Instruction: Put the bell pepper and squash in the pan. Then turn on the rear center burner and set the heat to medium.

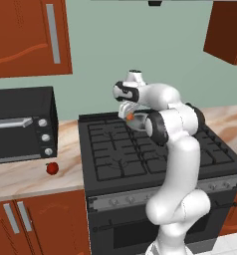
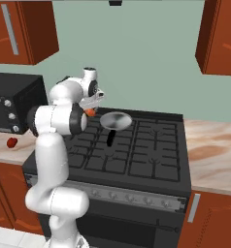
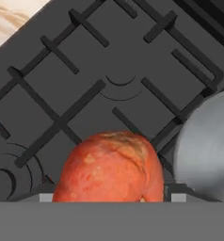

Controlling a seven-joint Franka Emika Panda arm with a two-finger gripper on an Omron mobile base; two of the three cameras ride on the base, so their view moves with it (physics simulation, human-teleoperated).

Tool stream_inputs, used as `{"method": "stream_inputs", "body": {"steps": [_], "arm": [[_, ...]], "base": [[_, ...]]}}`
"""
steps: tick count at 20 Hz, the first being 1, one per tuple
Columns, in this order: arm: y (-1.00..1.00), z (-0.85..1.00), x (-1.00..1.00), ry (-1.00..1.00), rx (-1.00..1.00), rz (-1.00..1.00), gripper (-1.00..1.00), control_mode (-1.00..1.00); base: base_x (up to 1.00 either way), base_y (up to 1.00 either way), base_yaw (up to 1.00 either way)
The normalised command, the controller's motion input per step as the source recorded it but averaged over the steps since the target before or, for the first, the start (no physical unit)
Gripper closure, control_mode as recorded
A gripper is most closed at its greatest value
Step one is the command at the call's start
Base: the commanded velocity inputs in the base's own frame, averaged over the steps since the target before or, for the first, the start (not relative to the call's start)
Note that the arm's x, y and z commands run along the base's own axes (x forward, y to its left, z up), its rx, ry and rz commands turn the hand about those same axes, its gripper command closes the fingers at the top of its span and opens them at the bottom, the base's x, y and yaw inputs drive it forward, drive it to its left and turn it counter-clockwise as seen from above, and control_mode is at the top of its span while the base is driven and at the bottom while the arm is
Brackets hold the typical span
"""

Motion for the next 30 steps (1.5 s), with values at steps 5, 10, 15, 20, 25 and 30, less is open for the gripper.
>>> {"method": "stream_inputs", "body": {"steps": [5,10,15,20,25,30], "arm": [[-1.0,0.0,0.96,0.27,-0.03,-0.32,1.0,-1.0],[-0.95,-0.08,0.91,0.22,-0.09,-0.35,1.0,-1.0],[-0.23,-0.13,0.47,0.01,-0.03,-0.07,1.0,-1.0],[0.0,-0.4,0.0,0.12,0.0,0.0,1.0,-1.0],[-0.07,-0.45,0.0,0.18,0.0,0.0,1.0,-1.0],[0.0,0.0,0.0,0.0,0.01,0.0,-1.0,-1.0]], "base": [[0.0,0.0,0.0],[0.0,0.0,0.0],[0.0,0.0,0.0],[0.0,0.0,0.0],[0.0,0.0,0.0],[0.0,0.0,0.0]]}}
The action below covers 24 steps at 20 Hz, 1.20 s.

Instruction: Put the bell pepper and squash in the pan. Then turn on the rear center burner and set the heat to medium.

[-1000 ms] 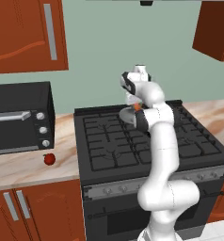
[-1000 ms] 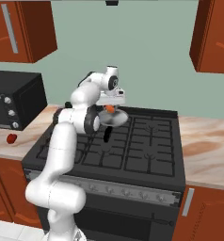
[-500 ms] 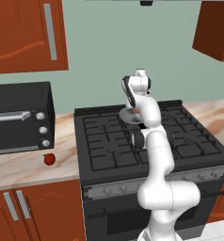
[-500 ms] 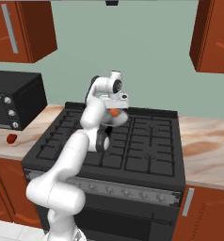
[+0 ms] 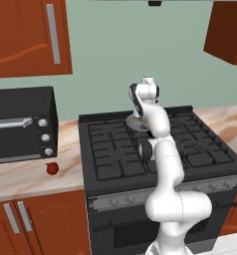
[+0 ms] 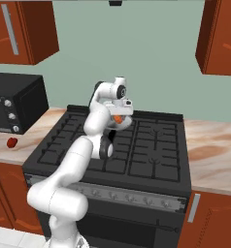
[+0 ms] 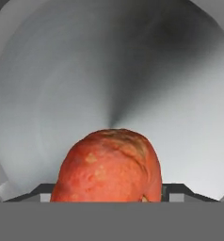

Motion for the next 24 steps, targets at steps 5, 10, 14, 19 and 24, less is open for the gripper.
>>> {"method": "stream_inputs", "body": {"steps": [5,10,14,19,24], "arm": [[0.0,0.1,-0.05,-0.01,-0.03,0.0,-1.0,-1.0],[0.0,0.52,-0.3,-0.04,-0.11,-0.01,-1.0,-1.0],[0.0,0.49,-0.16,0.02,-0.04,-0.08,-1.0,-1.0],[0.2,0.06,-0.68,0.29,-0.02,-0.02,-1.0,-1.0],[0.0,0.54,-0.32,0.85,0.01,-0.02,-1.0,-1.0]], "base": [[0.0,0.0,0.0],[0.0,0.0,0.0],[0.0,0.0,0.0],[0.0,0.0,0.0],[0.0,0.0,0.0]]}}
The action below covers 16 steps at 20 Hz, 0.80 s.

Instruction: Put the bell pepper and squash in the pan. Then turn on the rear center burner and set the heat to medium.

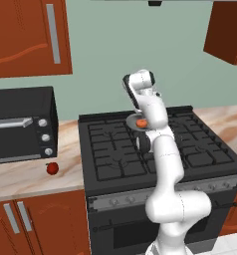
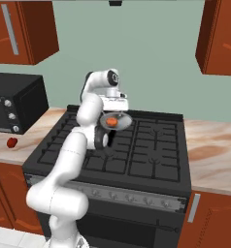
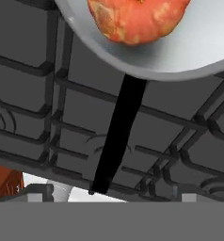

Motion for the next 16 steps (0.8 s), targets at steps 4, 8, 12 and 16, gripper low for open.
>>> {"method": "stream_inputs", "body": {"steps": [4,8,12,16], "arm": [[0.0,0.82,-0.55,0.74,0.03,-0.06,-1.0,-1.0],[0.0,1.0,-0.8,0.48,0.1,-0.07,-1.0,-1.0],[0.07,0.32,-1.0,-0.16,0.04,-0.14,-1.0,-1.0],[0.45,-0.04,-0.83,-0.58,-0.01,-0.1,-1.0,-1.0]], "base": [[0.0,0.0,0.0],[0.0,0.0,0.0],[0.0,0.0,0.0],[0.0,0.0,0.0]]}}
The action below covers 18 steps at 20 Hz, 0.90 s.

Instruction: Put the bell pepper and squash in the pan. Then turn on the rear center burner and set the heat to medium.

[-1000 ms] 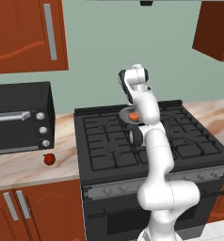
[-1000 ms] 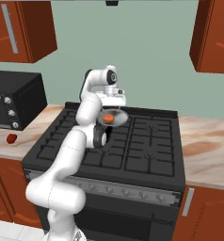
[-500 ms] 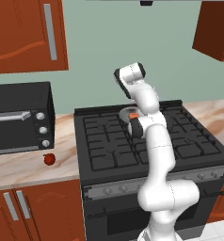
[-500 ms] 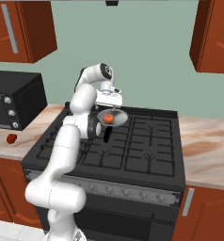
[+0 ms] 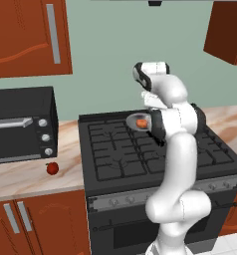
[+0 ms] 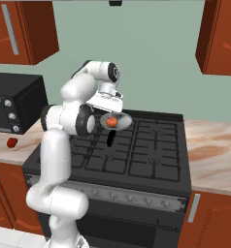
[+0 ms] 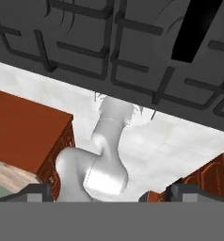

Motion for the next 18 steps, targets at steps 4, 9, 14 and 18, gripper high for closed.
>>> {"method": "stream_inputs", "body": {"steps": [4,9,14,18], "arm": [[0.78,-0.02,-0.24,-0.57,-0.06,-0.09,-1.0,-1.0],[1.0,-0.07,0.14,-0.25,-0.08,-0.14,-1.0,-1.0],[0.91,-0.05,0.36,-0.01,-0.01,-0.23,-1.0,-1.0],[0.74,-0.06,0.27,0.0,0.0,-0.23,-1.0,-1.0]], "base": [[0.0,0.0,0.0],[0.0,0.0,0.0],[0.0,0.0,0.0],[0.0,0.0,0.0]]}}
